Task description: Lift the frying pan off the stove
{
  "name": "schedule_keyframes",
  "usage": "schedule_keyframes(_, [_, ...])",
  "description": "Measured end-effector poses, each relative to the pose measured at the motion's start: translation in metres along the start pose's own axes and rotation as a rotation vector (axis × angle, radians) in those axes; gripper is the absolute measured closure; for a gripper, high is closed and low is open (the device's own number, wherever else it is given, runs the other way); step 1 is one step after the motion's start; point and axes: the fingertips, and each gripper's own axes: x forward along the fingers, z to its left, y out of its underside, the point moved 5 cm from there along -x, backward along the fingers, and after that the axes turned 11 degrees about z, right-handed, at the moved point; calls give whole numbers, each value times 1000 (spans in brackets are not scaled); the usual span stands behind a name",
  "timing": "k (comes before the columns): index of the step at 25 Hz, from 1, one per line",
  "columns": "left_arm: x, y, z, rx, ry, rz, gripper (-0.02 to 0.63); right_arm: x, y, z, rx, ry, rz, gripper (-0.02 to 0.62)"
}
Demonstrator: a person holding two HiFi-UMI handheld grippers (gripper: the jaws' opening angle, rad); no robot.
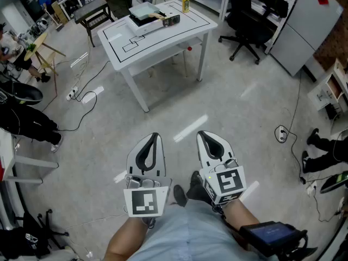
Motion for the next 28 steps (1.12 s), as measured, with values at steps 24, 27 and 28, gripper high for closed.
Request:
schedule_keyframes(24, [132,-33,-47,24,-19,23,588,63,-32,-143,52,-79,13,545])
schedule_keyframes(27, [151,-35,-39,19,-34,8,588,84,-36,-153,48,-87,15,545])
schedule_keyframes(28, [159,-34,-33,9,-40,10,588,93,-37,-156,48,-90,18,545])
